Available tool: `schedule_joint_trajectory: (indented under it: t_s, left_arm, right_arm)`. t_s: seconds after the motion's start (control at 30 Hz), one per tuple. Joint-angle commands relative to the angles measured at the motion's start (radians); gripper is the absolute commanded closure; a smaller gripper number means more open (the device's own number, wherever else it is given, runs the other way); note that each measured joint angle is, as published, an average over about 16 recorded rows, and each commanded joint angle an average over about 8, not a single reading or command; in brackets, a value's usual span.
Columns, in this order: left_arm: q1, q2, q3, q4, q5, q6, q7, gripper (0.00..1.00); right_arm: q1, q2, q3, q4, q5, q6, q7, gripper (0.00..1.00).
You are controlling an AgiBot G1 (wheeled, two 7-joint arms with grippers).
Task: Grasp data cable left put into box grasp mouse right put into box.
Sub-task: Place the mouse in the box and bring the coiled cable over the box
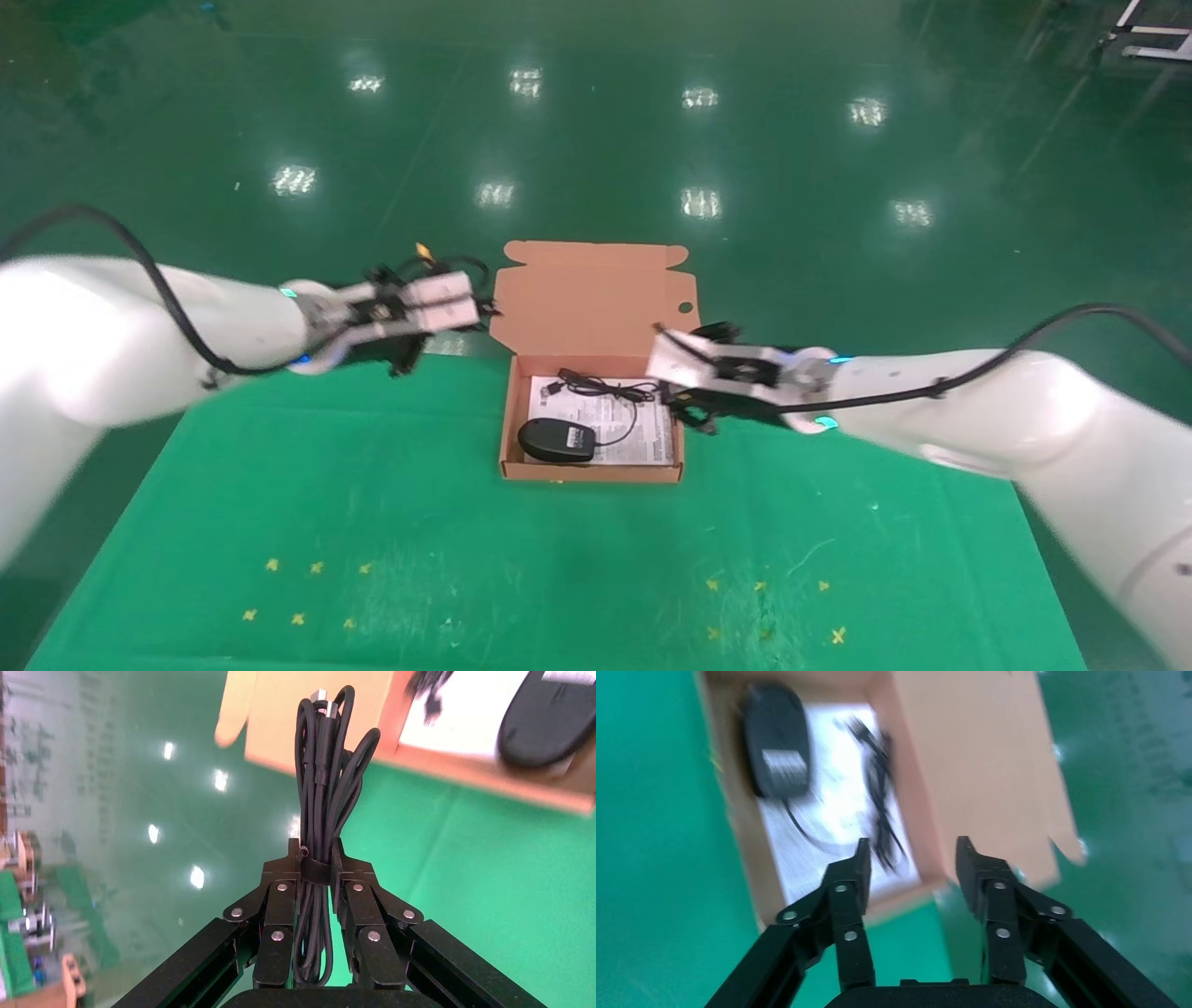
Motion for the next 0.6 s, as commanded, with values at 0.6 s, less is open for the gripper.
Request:
schedule_joint_trajectory:
  t_s: [0.6]
  left_arm:
    - [0.077,0.166,0.174,0.235,-0.258,-0.308,0.184,1.0]
  right_arm:
    - [0.049,0.269,-0.07,0.353,-0.191,-0.004,0.301,0.0]
